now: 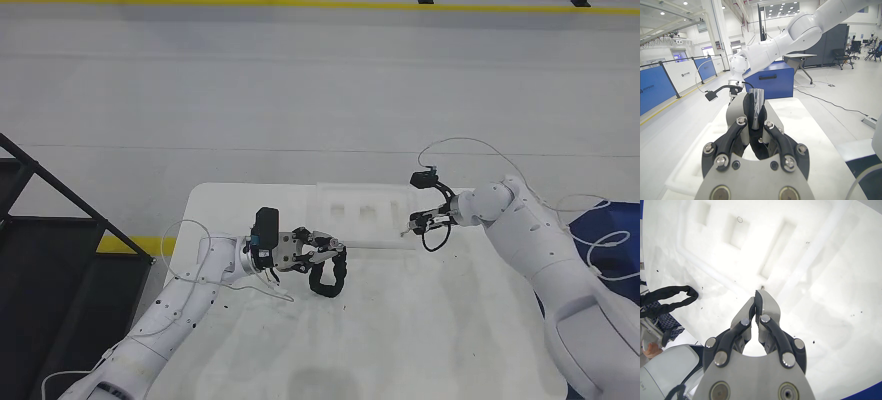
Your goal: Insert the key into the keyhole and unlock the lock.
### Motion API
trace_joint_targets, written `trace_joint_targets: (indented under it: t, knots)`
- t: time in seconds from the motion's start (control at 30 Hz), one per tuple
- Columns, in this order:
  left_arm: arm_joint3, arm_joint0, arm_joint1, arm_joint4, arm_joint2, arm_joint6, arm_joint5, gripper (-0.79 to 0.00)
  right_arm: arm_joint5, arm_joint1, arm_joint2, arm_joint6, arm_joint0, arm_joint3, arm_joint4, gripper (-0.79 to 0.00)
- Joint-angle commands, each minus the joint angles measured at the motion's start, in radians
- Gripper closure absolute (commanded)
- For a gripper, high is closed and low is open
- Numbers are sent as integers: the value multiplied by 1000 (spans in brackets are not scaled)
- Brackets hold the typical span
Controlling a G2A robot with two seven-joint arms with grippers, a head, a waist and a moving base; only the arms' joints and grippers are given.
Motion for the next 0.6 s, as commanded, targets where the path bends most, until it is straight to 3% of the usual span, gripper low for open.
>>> trace_joint_targets:
  t: [0.0, 0.13, 0.23, 0.33, 0.57]
  knots:
    - [0, 0, 0, 0, 0, 0, 0, 0, -4, -4, 0, -5, 2, 10, 1, 0]
    - [0, 0, 0, 0, 0, 0, 0, 0, -19, -14, -3, -13, 5, 30, 1, -25]
    - [0, 0, 0, 0, 0, 0, 0, 0, -32, -21, -4, -23, 9, 44, -2, -209]
    - [0, 0, 0, 0, 0, 0, 0, 0, -44, -27, -4, -27, 10, 58, -4, -320]
    - [0, 0, 0, 0, 0, 0, 0, 0, -65, -32, 7, -19, 19, 69, 11, -360]
